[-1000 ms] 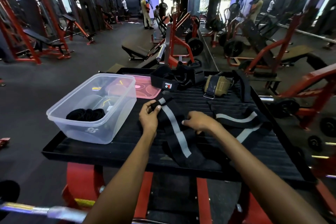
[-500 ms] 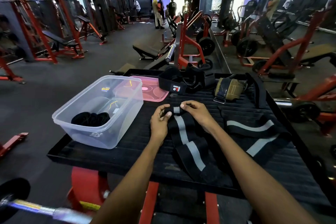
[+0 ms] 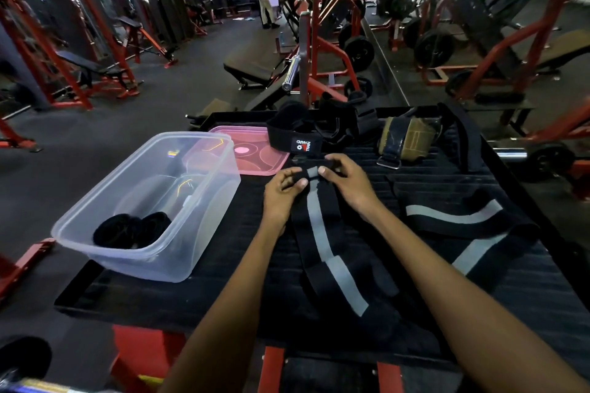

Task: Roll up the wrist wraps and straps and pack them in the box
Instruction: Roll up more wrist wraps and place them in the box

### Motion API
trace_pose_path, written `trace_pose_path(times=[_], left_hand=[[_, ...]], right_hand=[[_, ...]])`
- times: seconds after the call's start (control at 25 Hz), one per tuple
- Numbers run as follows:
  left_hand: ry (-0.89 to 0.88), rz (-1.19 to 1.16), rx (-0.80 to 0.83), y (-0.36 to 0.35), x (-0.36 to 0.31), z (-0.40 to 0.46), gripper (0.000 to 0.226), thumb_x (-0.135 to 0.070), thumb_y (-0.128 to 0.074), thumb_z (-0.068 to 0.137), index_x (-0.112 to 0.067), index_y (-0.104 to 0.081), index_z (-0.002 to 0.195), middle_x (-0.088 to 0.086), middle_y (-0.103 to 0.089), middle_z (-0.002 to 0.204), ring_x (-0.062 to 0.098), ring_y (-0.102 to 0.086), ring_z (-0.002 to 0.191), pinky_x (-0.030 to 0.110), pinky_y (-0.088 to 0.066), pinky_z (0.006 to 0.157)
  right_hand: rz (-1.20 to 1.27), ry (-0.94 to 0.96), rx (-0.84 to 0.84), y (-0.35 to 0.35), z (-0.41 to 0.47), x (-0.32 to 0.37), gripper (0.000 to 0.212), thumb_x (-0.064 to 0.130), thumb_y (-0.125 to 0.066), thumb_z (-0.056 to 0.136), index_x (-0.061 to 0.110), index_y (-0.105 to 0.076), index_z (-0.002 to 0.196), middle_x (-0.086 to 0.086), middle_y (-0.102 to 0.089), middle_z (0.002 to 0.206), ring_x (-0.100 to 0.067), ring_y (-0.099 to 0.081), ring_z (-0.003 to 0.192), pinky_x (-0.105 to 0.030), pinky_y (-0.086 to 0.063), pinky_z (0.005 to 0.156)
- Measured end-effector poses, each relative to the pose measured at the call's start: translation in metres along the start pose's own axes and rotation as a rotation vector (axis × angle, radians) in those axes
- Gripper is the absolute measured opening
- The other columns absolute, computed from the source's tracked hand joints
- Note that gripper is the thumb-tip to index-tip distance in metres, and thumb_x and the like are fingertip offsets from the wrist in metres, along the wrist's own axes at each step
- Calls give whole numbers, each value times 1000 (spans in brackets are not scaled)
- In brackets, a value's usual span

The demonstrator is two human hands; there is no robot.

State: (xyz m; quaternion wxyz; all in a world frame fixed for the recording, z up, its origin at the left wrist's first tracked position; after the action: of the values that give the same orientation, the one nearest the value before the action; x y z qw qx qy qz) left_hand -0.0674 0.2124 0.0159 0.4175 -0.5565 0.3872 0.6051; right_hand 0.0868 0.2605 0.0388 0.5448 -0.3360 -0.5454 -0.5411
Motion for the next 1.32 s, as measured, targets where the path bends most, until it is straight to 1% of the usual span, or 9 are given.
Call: trace_pose_path(times=[0.12,0.32,0.48,0.64,0.76,0.92,1.08,1.2,1.32], left_hand=[[-53,68,72,-7,-3,5,31,5,-57,87,0,-57,117,4,-60,108,-5,-56,92,4,-45,74],[-85,70,110,-12,-4,4,29,4,-56,88,-5,-59,115,0,-62,109,-1,-57,98,5,-45,81],[-18,-28,76,-10,4,6,19,-6,-61,88,-12,-64,106,1,-66,101,0,-62,89,13,-49,84],[-44,-53,61,-6,5,9,25,2,-57,89,-19,-63,101,1,-65,107,8,-61,97,14,-48,88],[-33,-113,72,-11,3,8,26,0,-55,90,-12,-61,112,-2,-65,108,8,-62,100,17,-49,92],[-64,-72,105,-22,4,5,16,-14,-56,93,-14,-63,106,7,-69,107,20,-63,104,40,-48,99],[-73,-92,100,-22,0,3,24,-1,-56,89,-9,-61,111,7,-68,108,16,-63,103,33,-48,99],[-73,-151,141,-28,-4,-1,24,-7,-55,91,-7,-59,115,3,-66,107,14,-61,102,25,-47,94],[-111,-119,64,-21,-8,-1,19,-15,-53,94,-9,-59,111,2,-64,107,7,-60,96,12,-48,83]], right_hand=[[-22,53,12,4,3,3,22,17,-67,85,10,-64,106,7,-62,99,1,-54,84,-8,-40,78],[16,44,-15,9,1,-3,19,6,-71,78,14,-64,93,6,-64,93,-11,-59,93,-27,-45,89],[16,85,-14,6,-3,4,21,1,-70,77,14,-62,91,12,-62,90,-6,-58,91,-21,-45,89],[51,7,36,6,-3,3,16,22,-65,87,18,-62,102,12,-59,84,4,-54,71,-8,-41,63],[94,-10,75,8,-3,5,13,13,-62,89,15,-61,102,7,-58,77,9,-52,54,-6,-37,48],[106,49,30,14,-5,14,20,1,-54,90,20,-58,97,2,-62,86,7,-54,65,-6,-39,56],[66,77,17,14,-6,17,23,1,-56,89,23,-60,95,5,-63,90,-3,-57,84,-13,-43,73],[-9,111,-62,19,-8,18,22,-2,-57,87,19,-61,94,5,-62,91,-10,-58,91,-21,-44,83],[-14,135,-21,13,-10,24,23,-1,-58,86,21,-62,94,7,-63,93,-4,-59,87,-14,-45,82]])
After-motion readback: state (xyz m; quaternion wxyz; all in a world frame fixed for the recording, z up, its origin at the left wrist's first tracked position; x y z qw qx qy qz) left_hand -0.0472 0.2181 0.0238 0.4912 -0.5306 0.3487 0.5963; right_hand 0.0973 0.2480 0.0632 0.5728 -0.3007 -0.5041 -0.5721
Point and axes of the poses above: each hand's wrist, its own z-axis towards the middle knuckle, its own y-axis out of the back of the hand, x = y × z, the point moved 10 cm from there along z, towards the middle knuckle
